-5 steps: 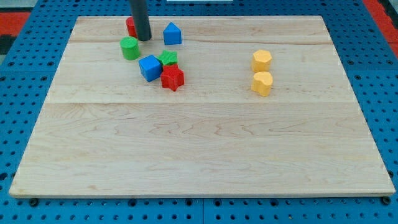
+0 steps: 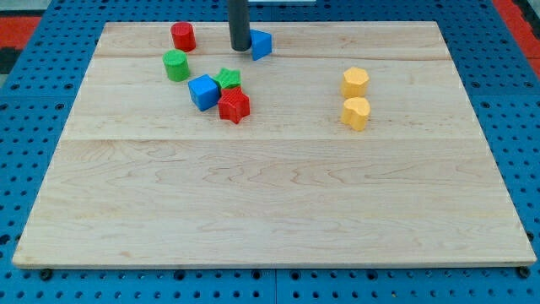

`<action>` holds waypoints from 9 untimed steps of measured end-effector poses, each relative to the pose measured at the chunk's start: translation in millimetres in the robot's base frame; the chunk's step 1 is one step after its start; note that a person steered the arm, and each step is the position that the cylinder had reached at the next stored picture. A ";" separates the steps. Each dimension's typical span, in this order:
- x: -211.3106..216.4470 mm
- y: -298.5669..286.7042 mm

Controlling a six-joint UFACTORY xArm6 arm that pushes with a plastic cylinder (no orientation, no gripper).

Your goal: Push the blue triangle to the top of the yellow hexagon

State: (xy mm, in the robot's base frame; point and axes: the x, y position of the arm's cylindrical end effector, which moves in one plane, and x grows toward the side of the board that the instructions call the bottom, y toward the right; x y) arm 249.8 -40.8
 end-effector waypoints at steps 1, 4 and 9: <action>0.0 34.1; -17.2 103.8; -37.8 156.7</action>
State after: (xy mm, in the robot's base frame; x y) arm 212.0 116.0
